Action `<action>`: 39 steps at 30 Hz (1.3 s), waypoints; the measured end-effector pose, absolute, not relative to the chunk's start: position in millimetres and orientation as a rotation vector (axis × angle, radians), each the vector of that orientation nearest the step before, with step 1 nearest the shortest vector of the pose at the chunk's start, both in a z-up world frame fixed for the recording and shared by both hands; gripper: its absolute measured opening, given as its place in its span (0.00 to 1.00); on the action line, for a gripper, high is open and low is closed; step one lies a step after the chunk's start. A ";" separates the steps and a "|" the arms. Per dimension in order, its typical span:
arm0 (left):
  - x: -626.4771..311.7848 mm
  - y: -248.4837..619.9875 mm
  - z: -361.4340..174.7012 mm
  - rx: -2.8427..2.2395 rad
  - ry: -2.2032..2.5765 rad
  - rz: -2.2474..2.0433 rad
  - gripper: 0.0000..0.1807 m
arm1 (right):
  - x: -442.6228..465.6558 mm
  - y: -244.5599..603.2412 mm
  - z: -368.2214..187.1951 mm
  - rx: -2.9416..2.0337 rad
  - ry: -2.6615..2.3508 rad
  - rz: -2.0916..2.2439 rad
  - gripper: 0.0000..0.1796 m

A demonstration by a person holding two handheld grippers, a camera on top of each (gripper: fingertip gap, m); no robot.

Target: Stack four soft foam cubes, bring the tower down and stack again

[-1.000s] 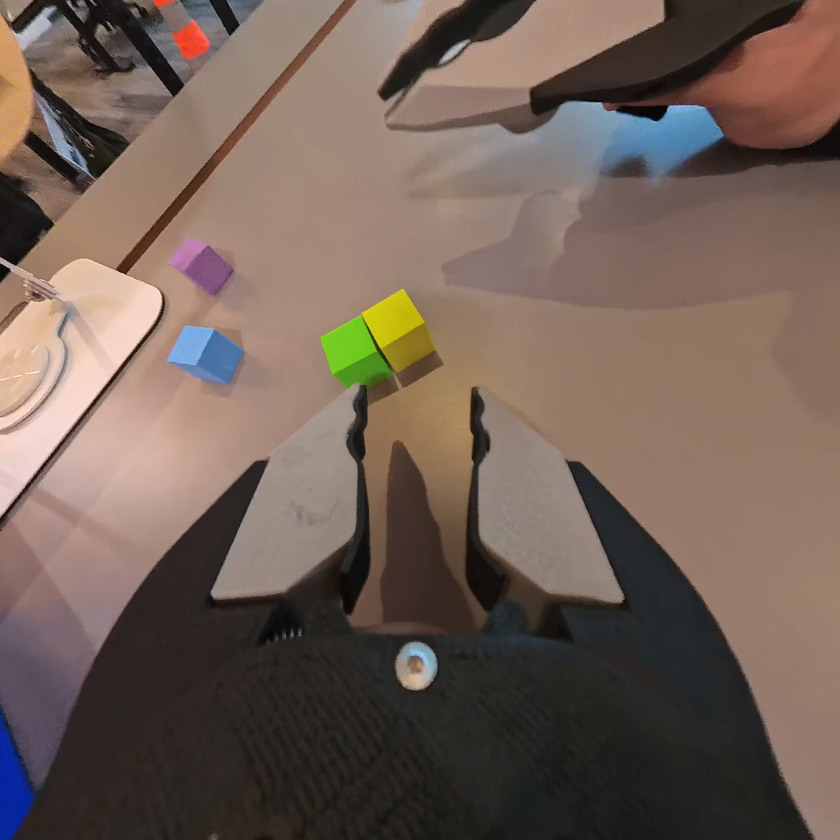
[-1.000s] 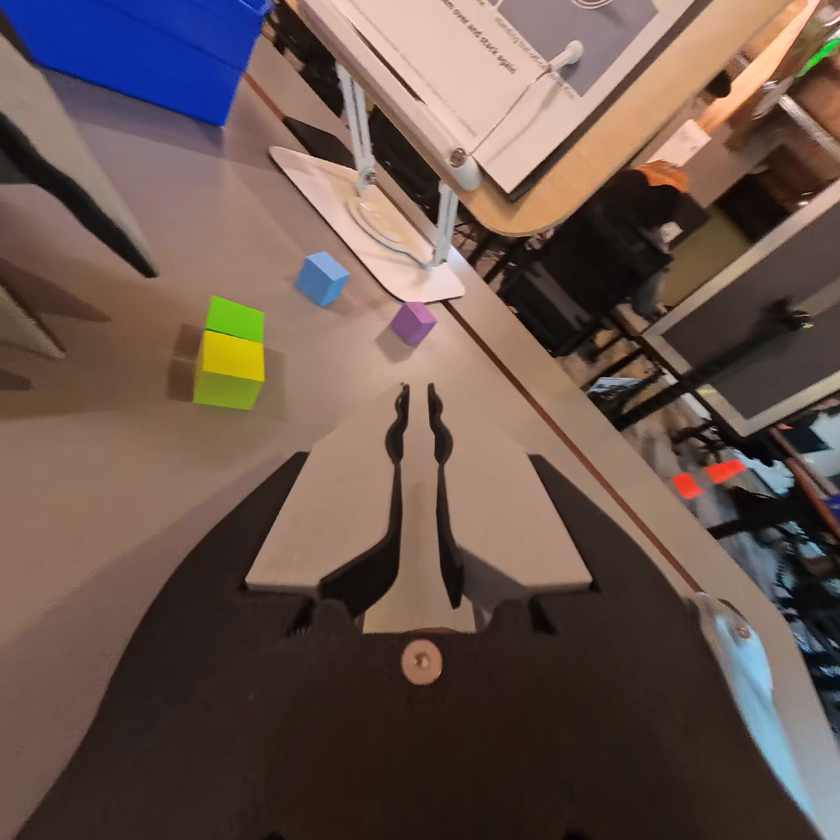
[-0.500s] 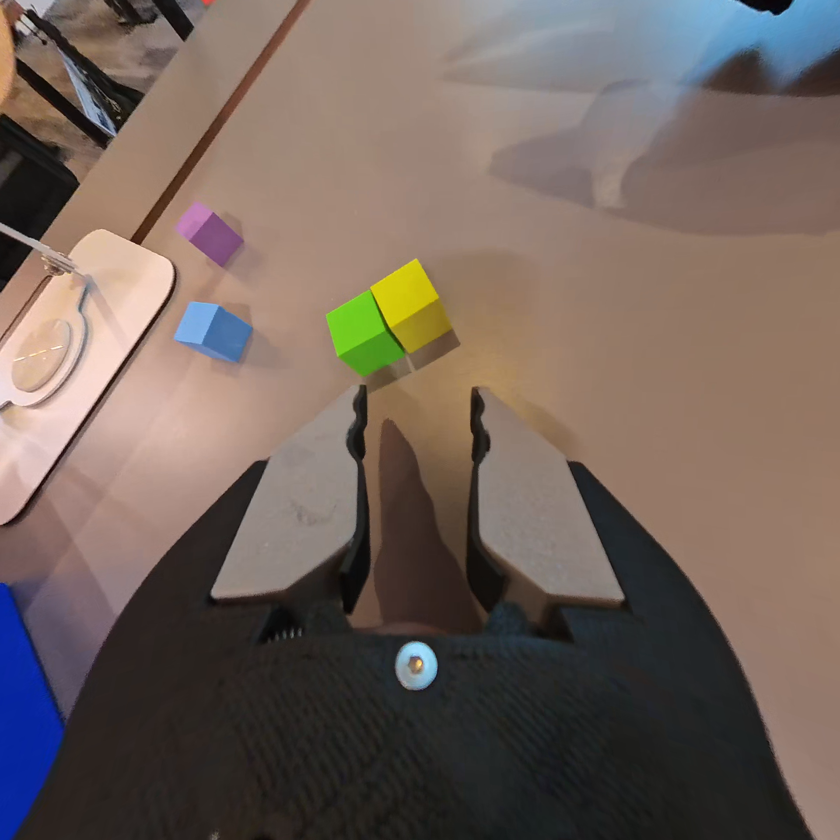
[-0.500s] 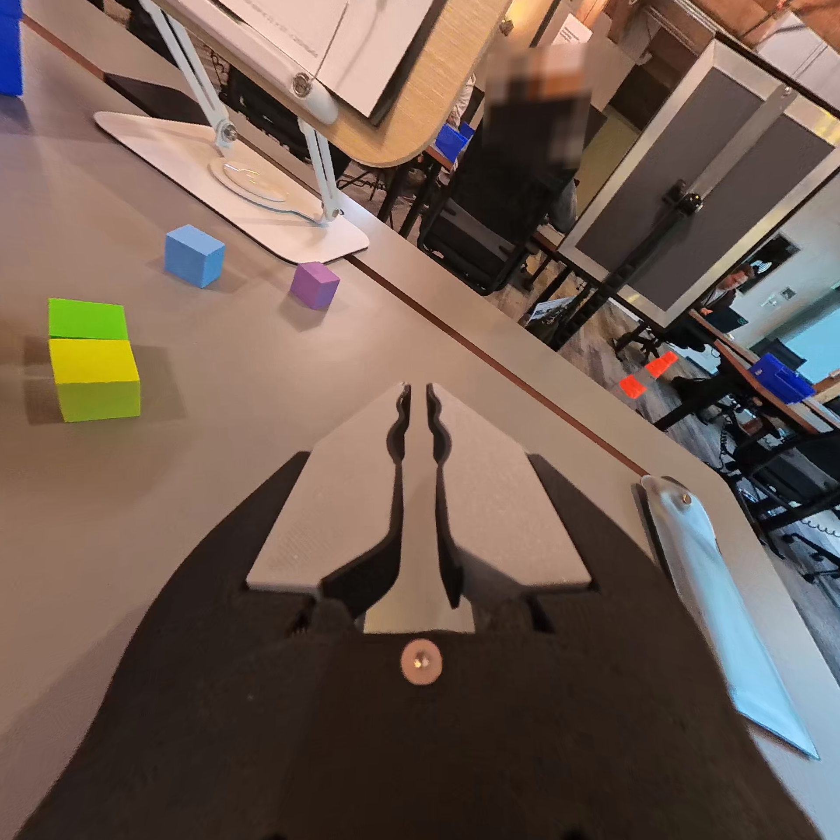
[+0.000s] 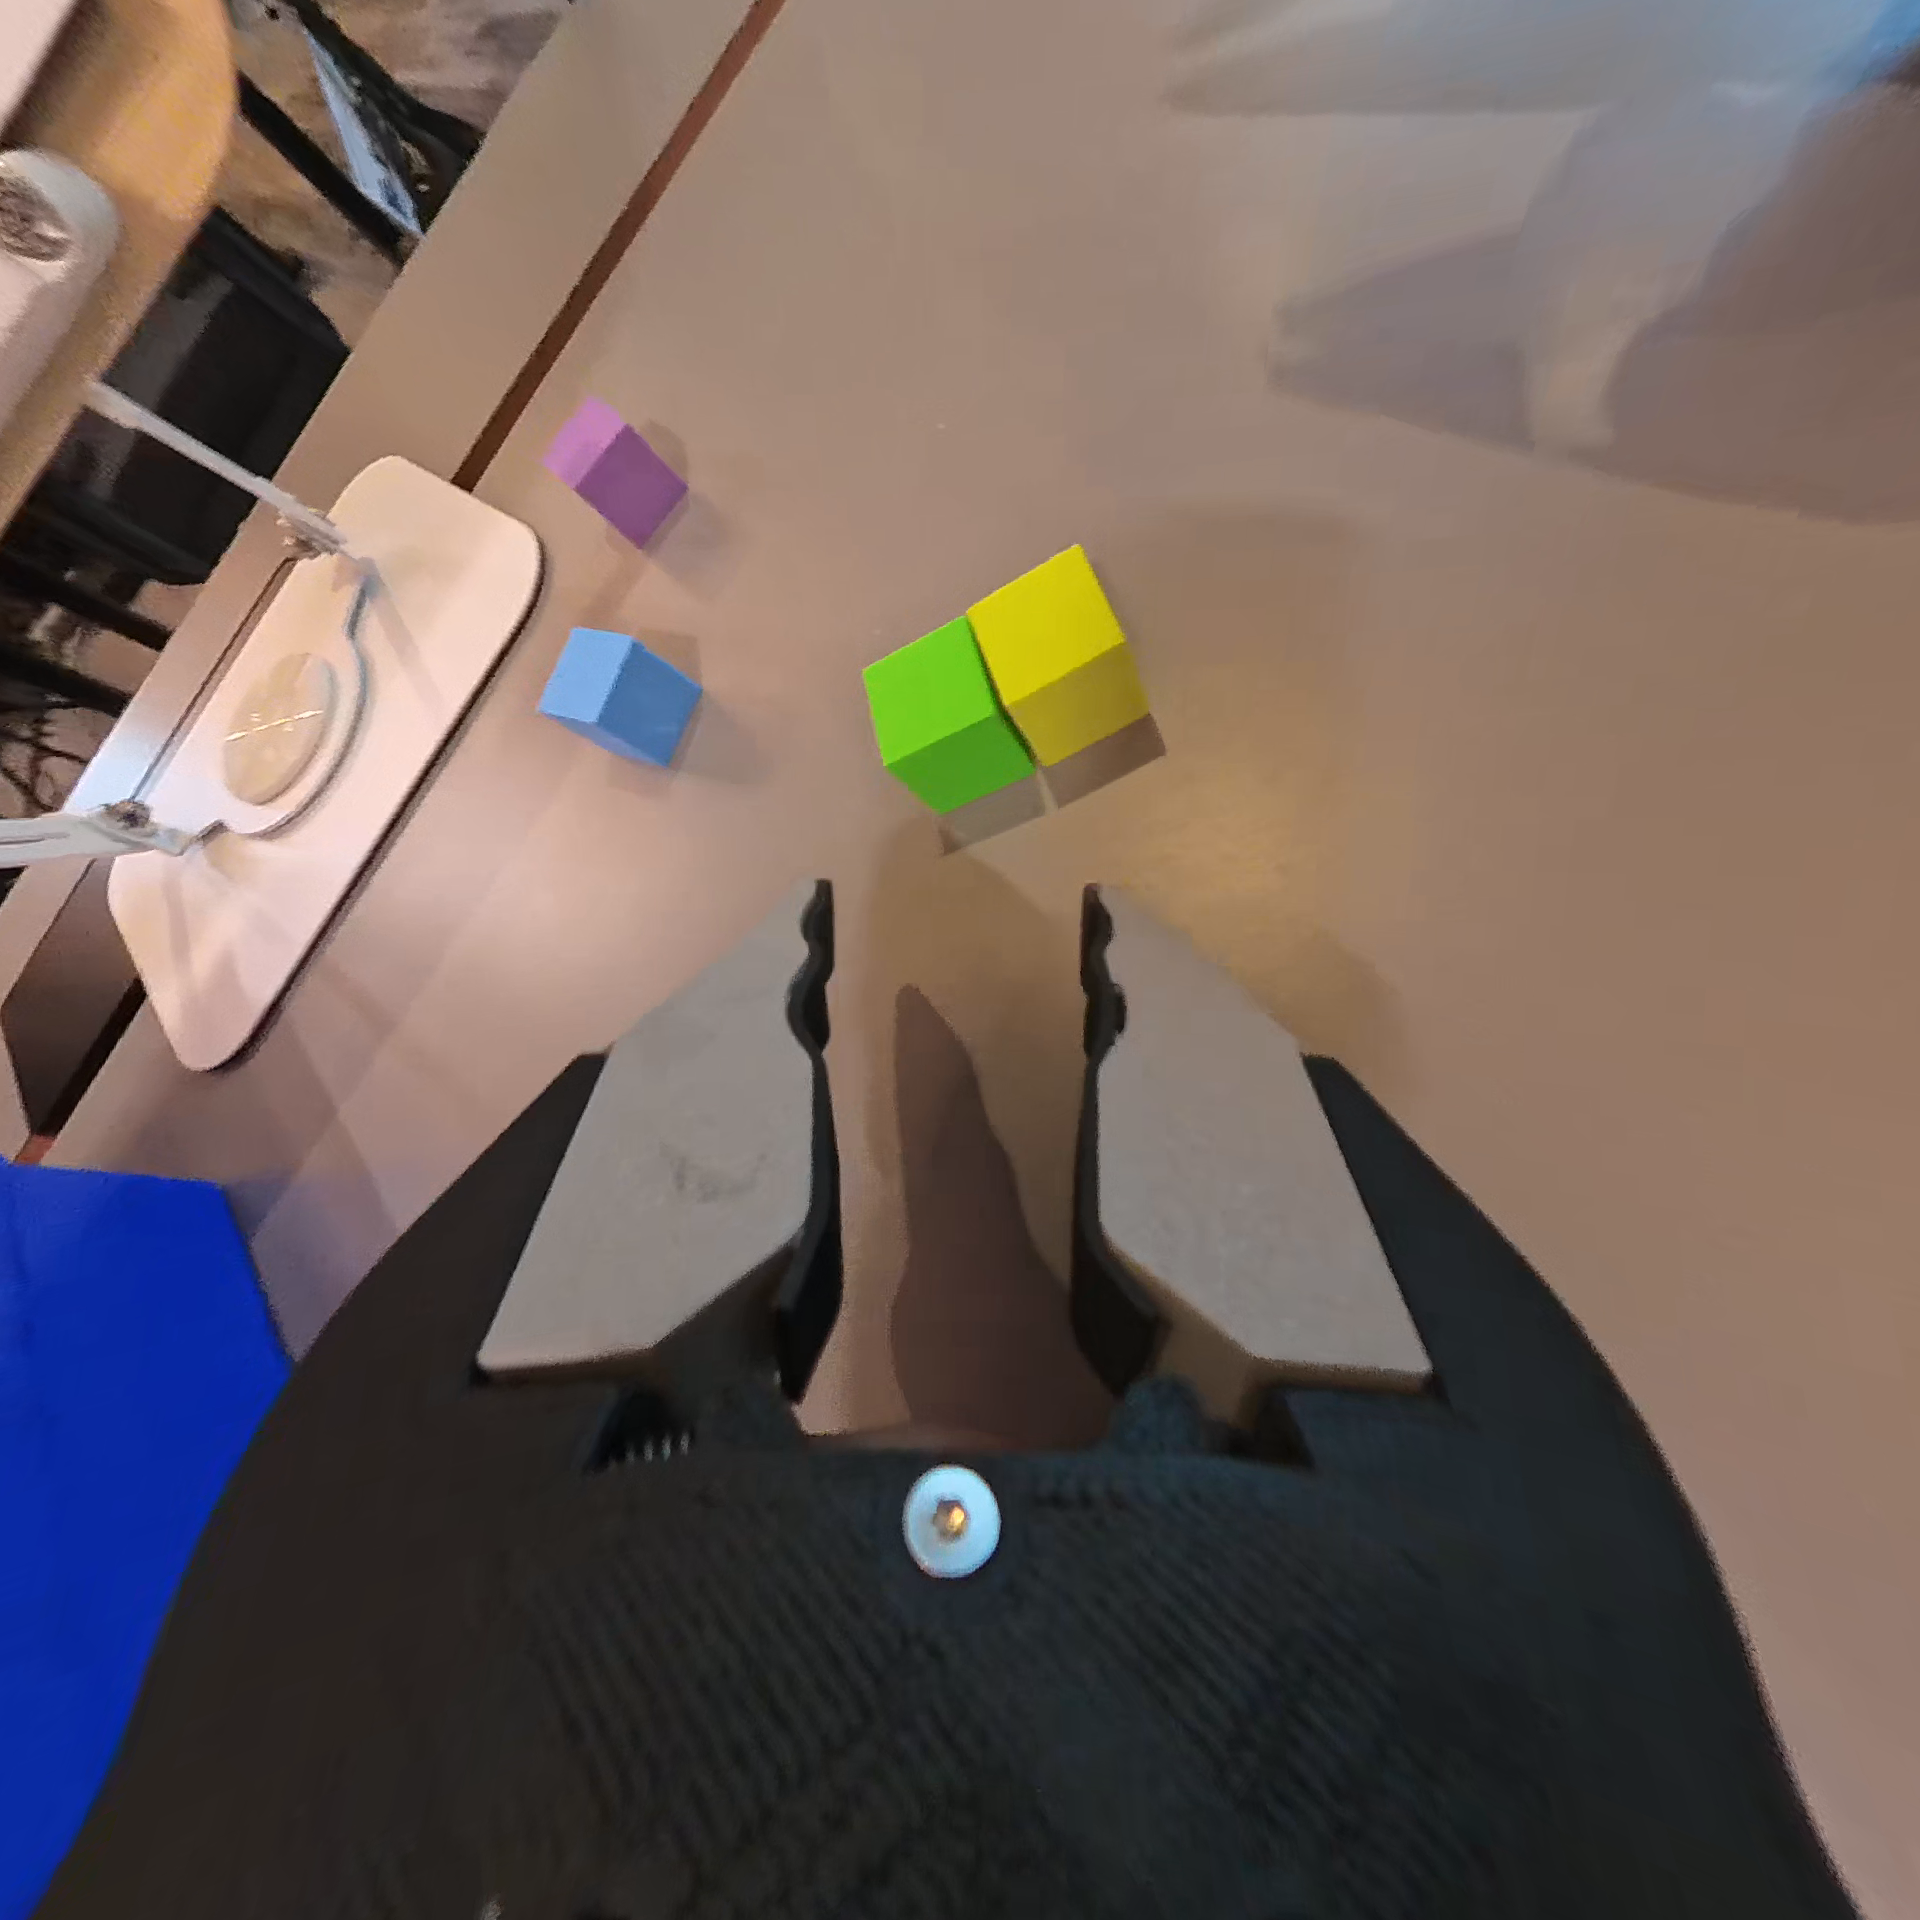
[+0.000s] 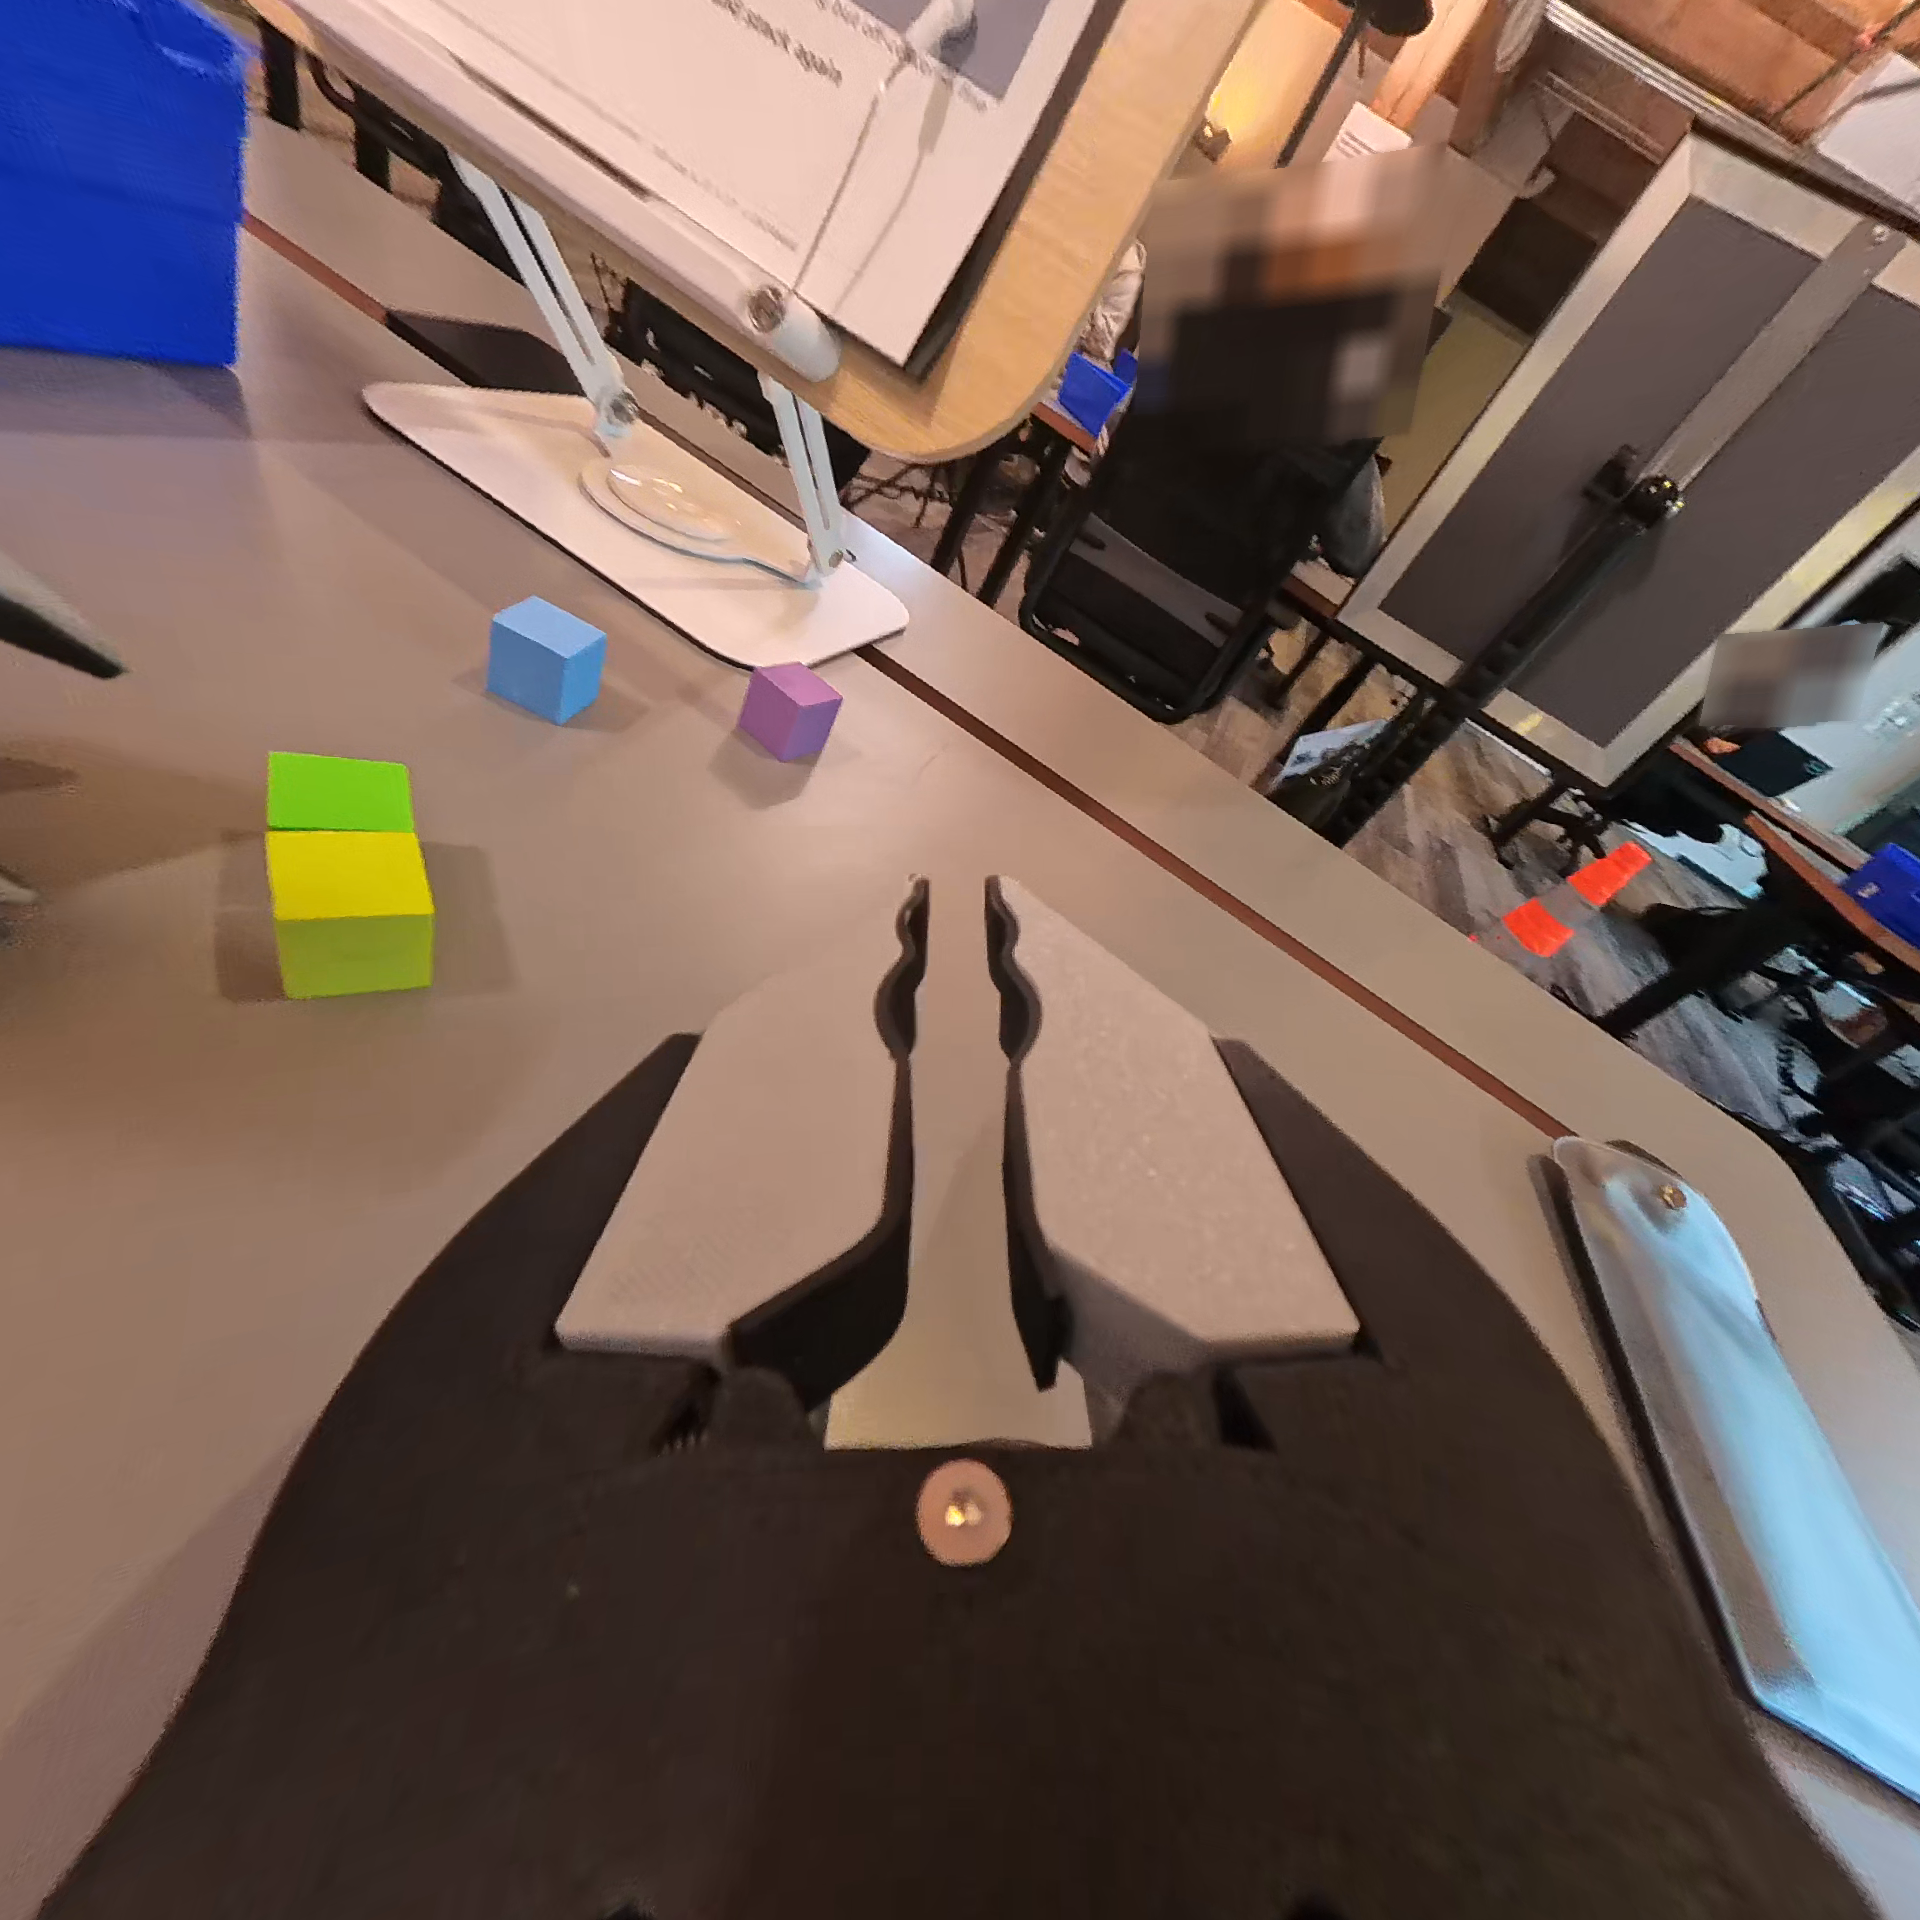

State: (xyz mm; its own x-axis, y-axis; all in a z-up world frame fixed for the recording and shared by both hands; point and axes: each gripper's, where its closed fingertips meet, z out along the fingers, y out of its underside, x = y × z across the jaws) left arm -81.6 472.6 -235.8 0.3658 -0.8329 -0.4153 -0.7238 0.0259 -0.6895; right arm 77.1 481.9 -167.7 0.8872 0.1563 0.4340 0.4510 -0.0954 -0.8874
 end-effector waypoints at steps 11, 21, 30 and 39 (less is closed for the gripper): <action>-105.7 492.9 -236.0 -1.806 1.269 -0.105 0.25 | 28.5 462.7 -160.6 -1.606 -0.555 0.258 0.07; -105.5 488.3 -218.8 -1.836 1.139 -0.295 0.27 | 5.0 451.9 -149.7 -1.637 -0.546 0.489 0.17; -111.2 494.7 -227.9 -1.876 1.114 -0.278 0.28 | -13.8 453.3 -184.2 -1.885 -0.616 0.552 0.23; -110.6 494.1 -233.6 -1.896 1.132 -0.256 0.28 | -13.0 456.0 -198.0 -2.005 -0.546 0.598 0.31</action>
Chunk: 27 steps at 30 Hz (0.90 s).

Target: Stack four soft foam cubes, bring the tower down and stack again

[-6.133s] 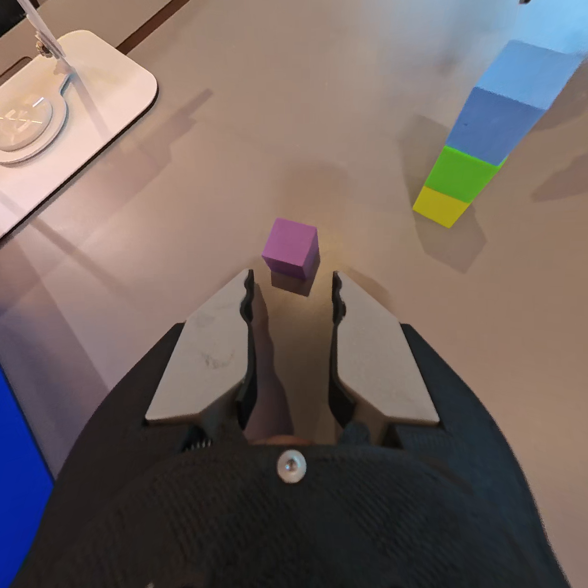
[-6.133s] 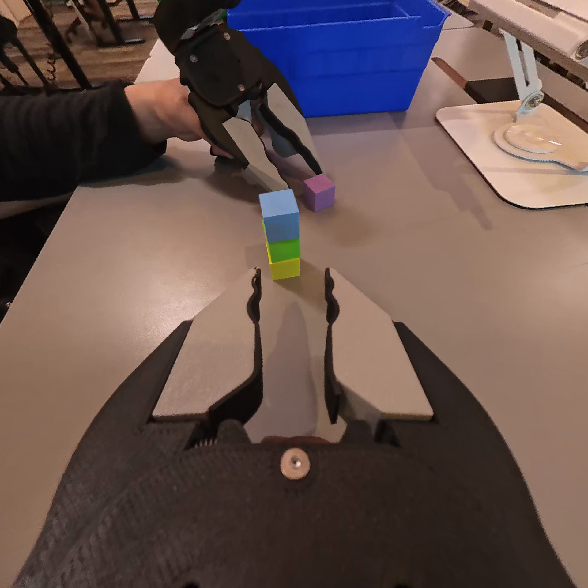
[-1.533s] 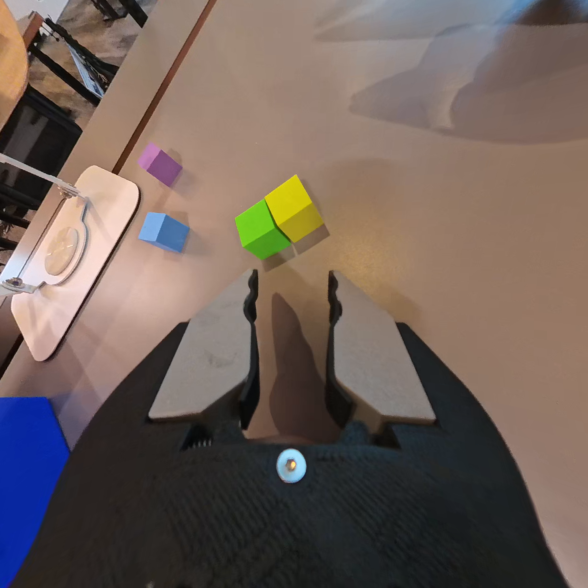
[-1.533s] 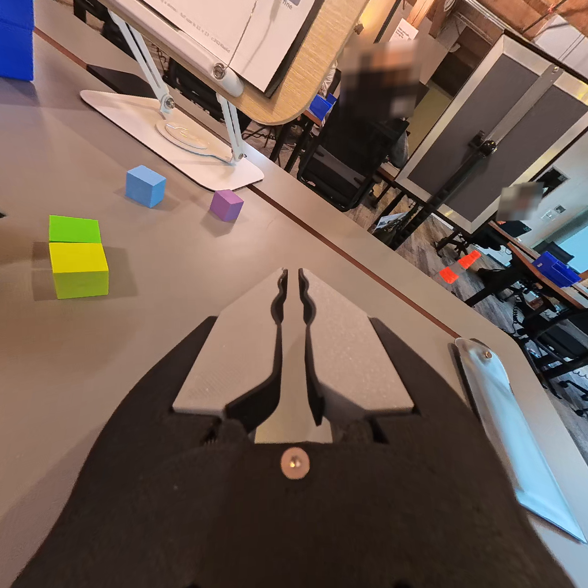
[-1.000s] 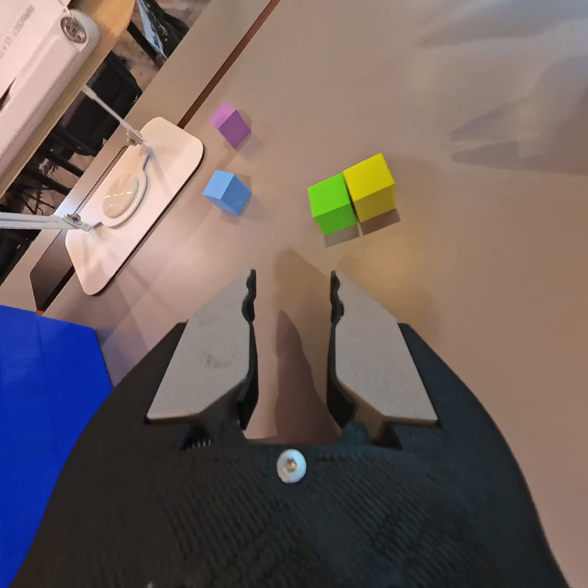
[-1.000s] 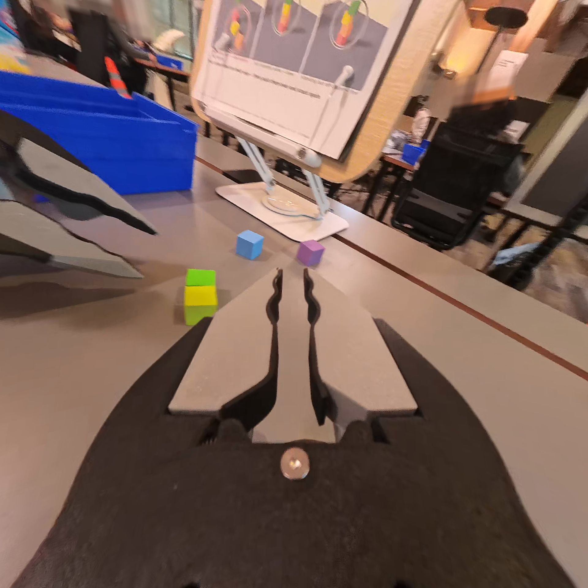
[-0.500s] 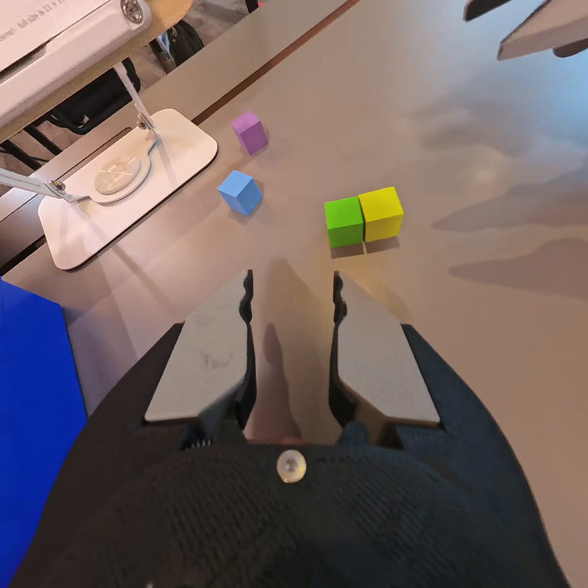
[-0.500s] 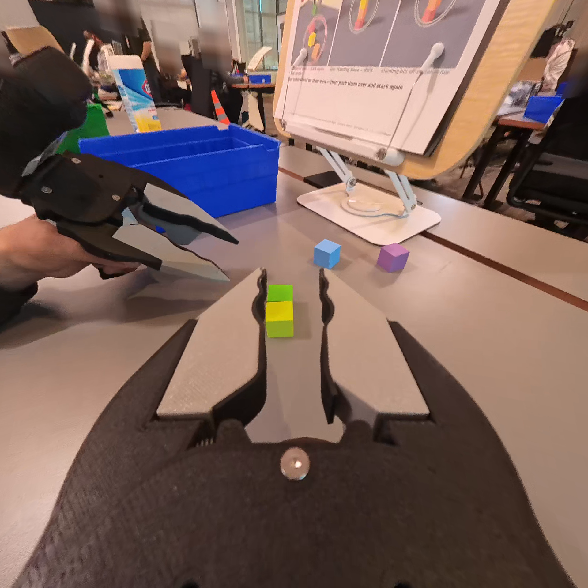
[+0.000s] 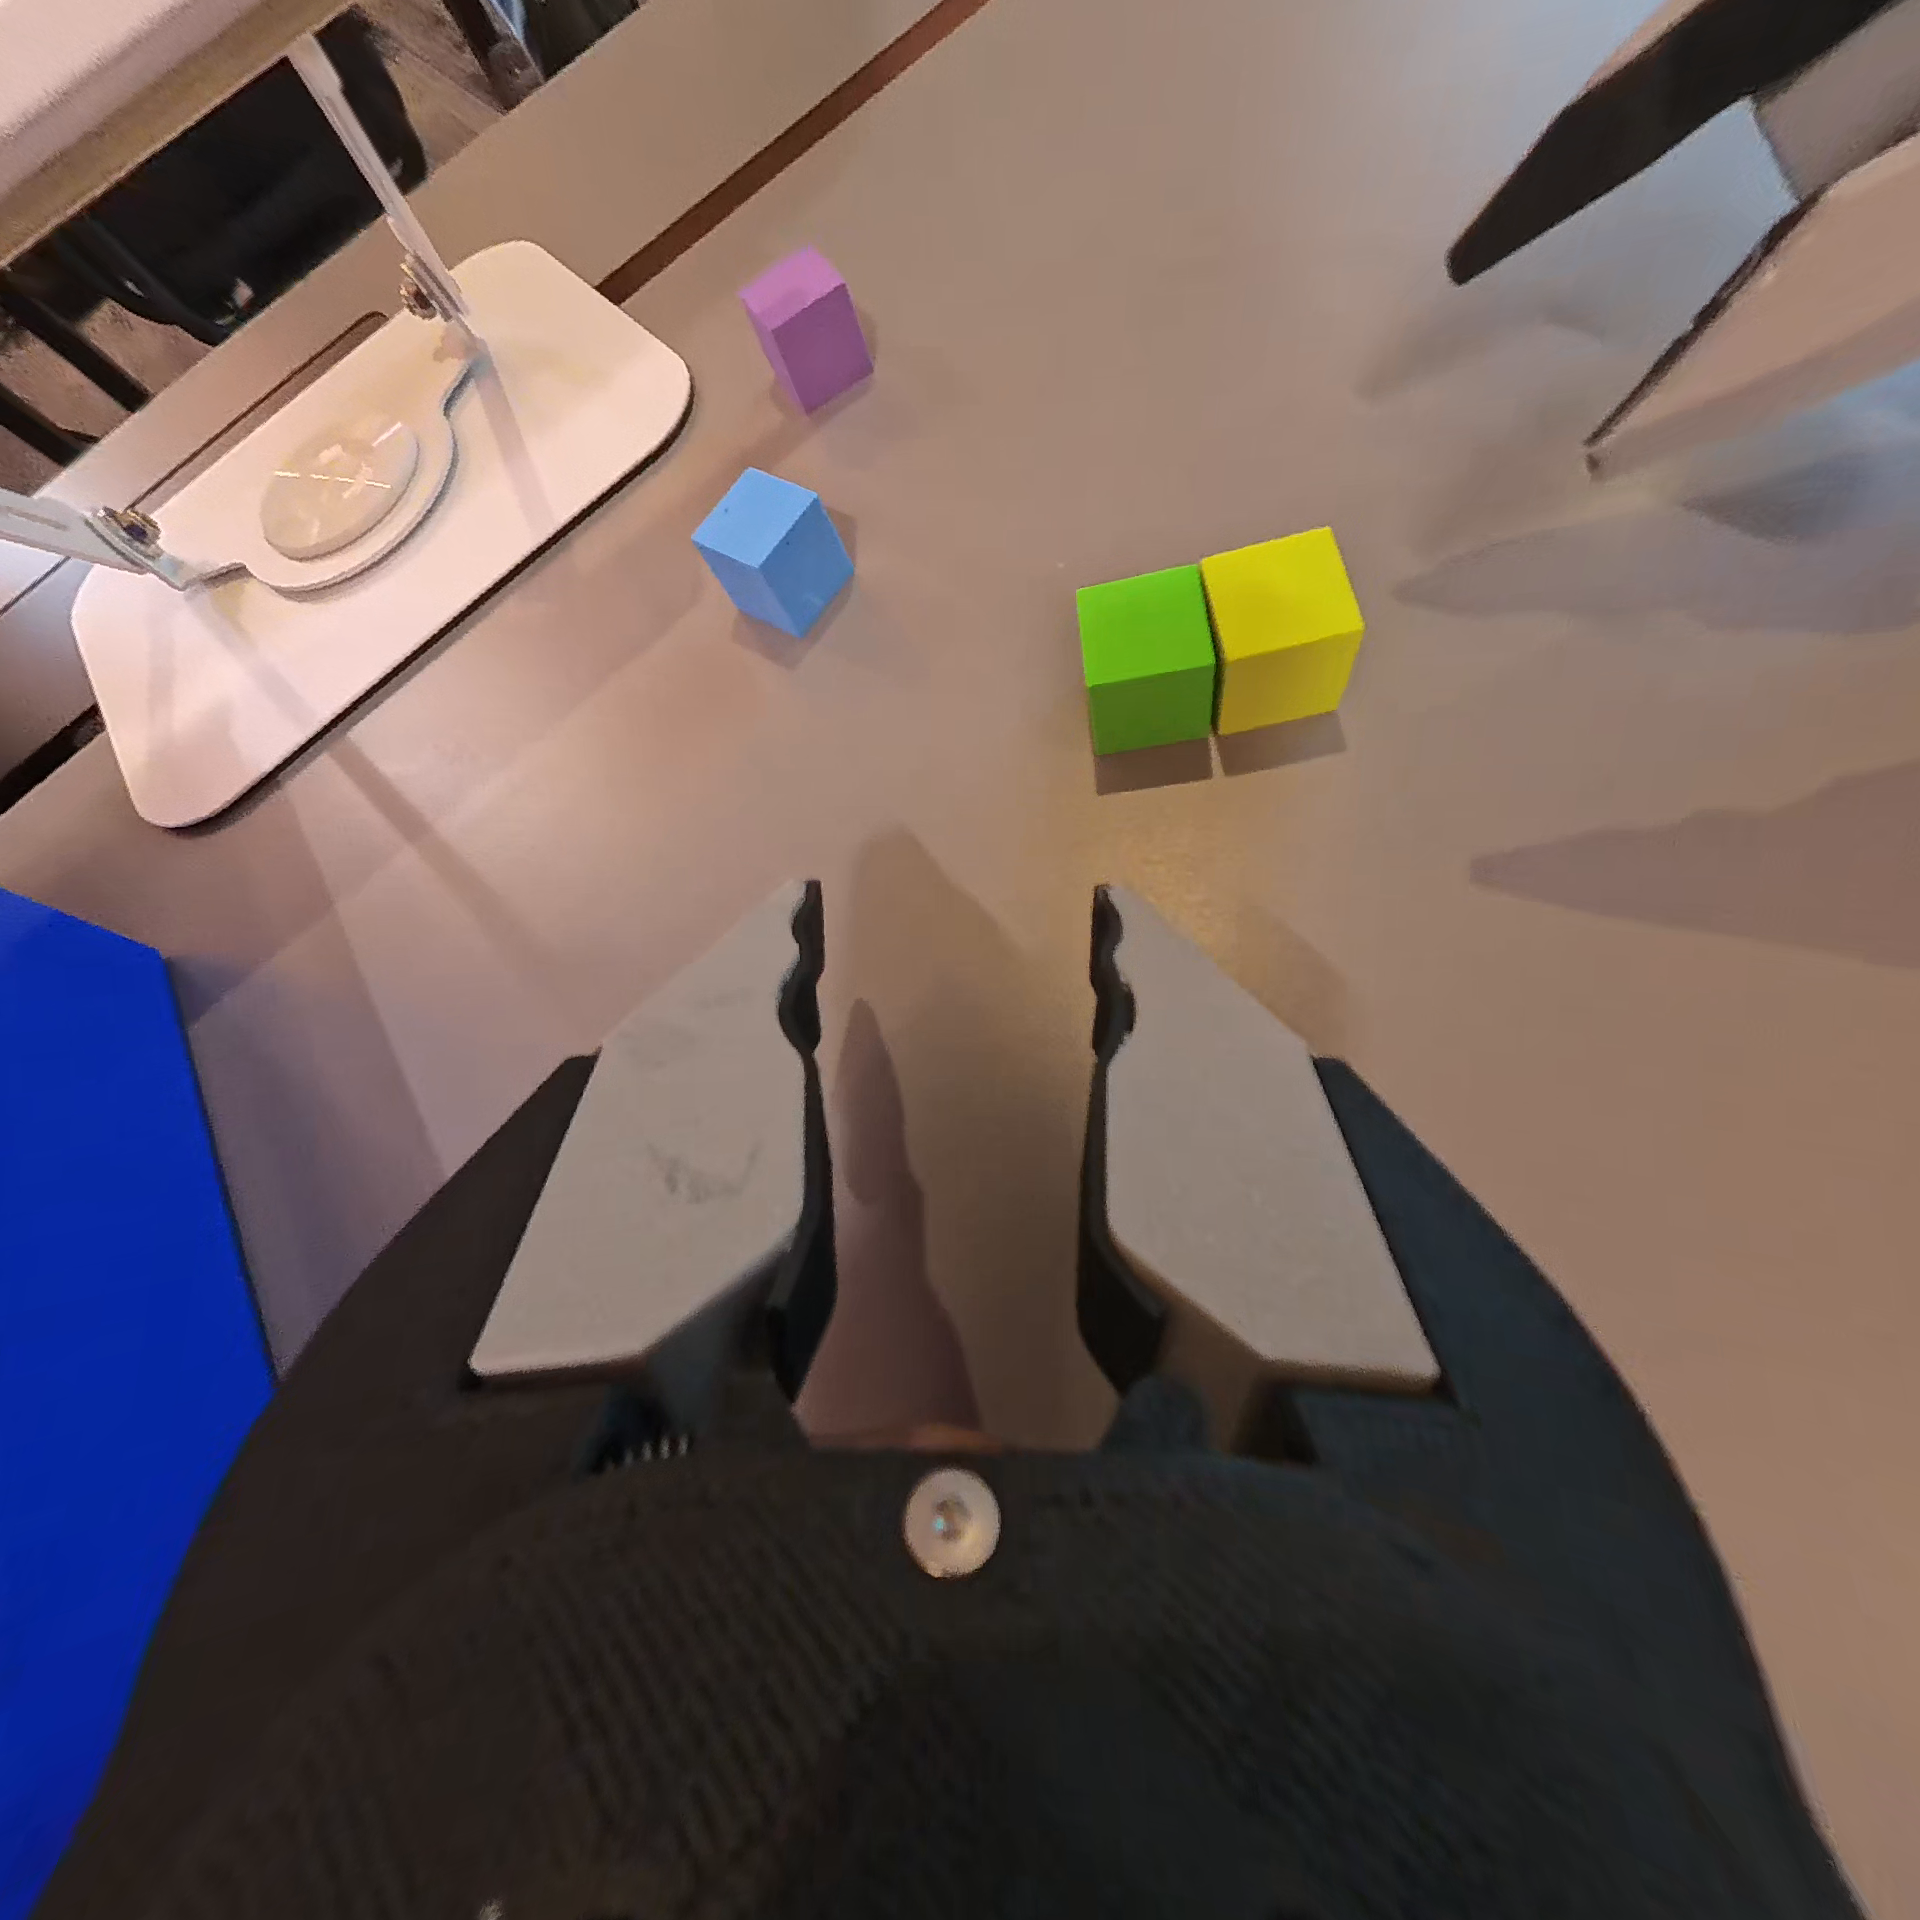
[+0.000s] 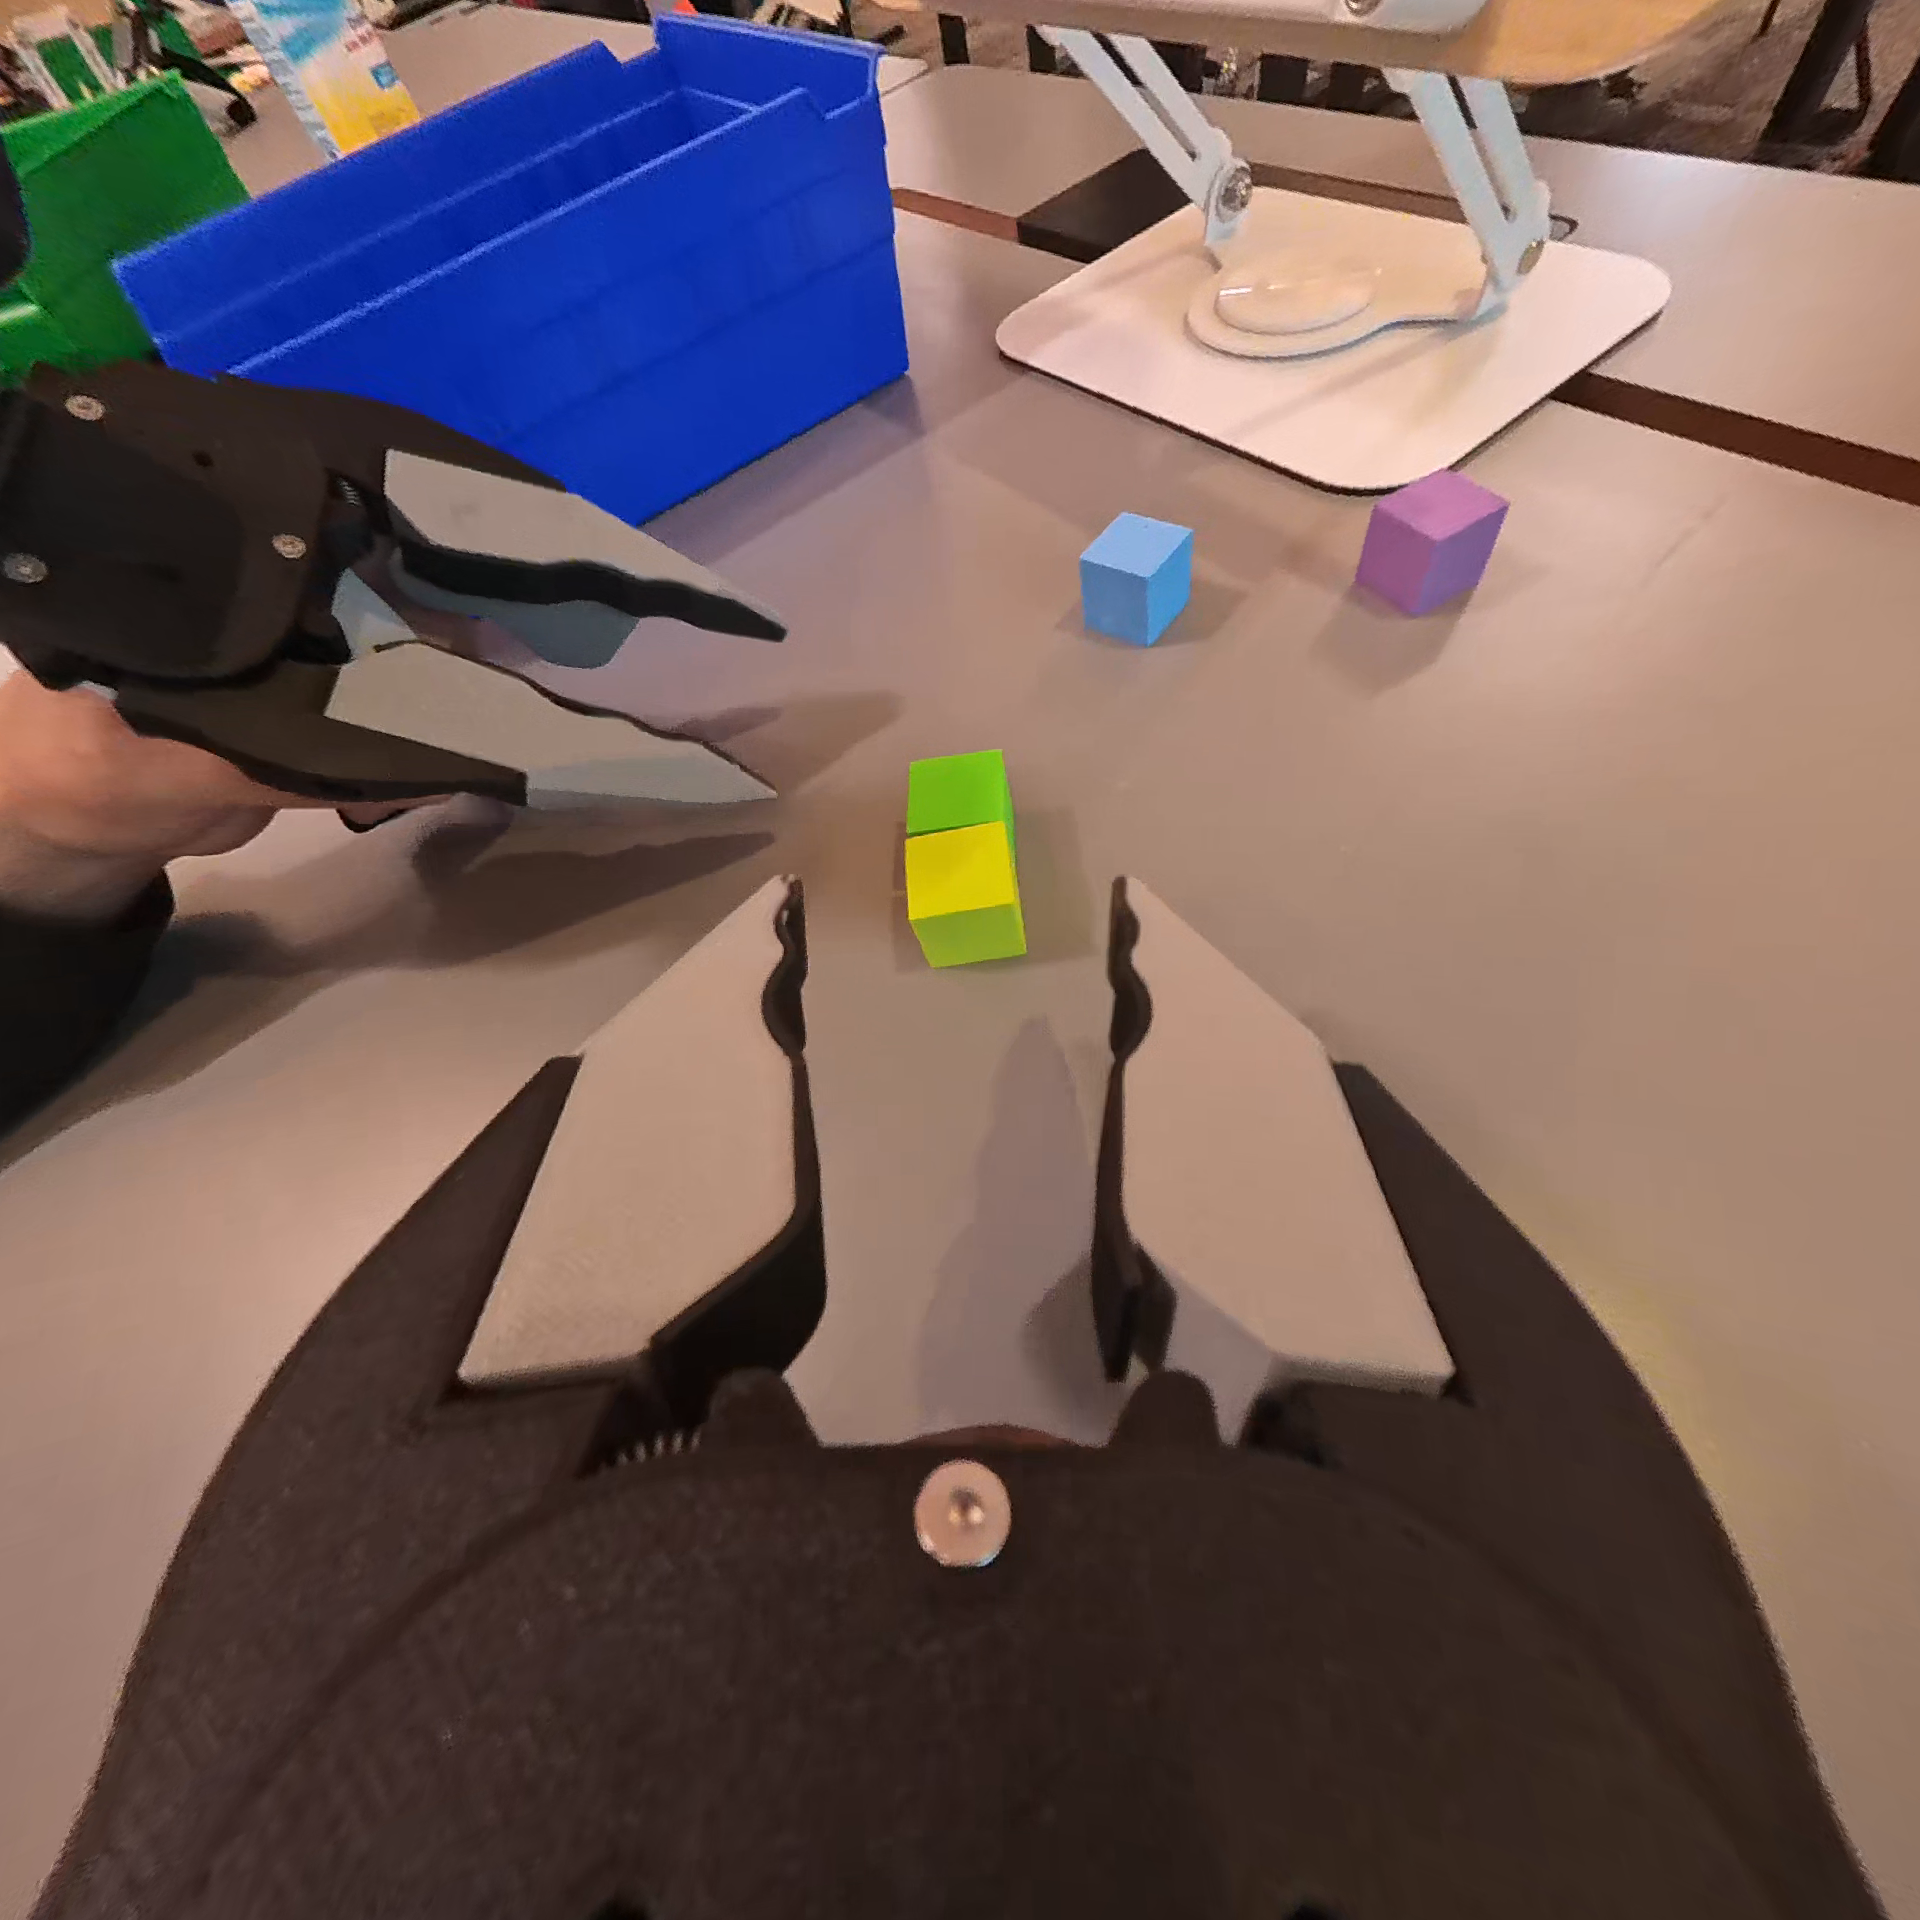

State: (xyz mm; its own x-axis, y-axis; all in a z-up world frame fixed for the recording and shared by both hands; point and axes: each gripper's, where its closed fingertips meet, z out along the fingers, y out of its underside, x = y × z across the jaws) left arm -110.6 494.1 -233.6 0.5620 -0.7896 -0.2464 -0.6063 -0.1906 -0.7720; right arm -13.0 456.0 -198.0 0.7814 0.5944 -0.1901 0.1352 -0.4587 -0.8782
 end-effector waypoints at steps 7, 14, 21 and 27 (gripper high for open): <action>-111.9 495.5 -235.1 -1.894 1.133 -0.228 0.28 | -10.8 456.1 -196.8 -2.000 -0.505 0.590 0.32; -108.9 493.9 -237.4 -1.897 1.132 -0.259 0.28 | -10.7 455.4 -197.4 -2.001 -0.508 0.587 0.32; -102.9 488.0 -237.1 -1.888 1.156 -0.316 0.28 | -10.9 452.5 -196.2 -1.969 -0.555 0.635 0.21; -95.0 480.6 -236.5 -1.863 1.194 -0.343 0.28 | -14.0 453.3 -218.6 -2.056 -0.602 0.617 0.21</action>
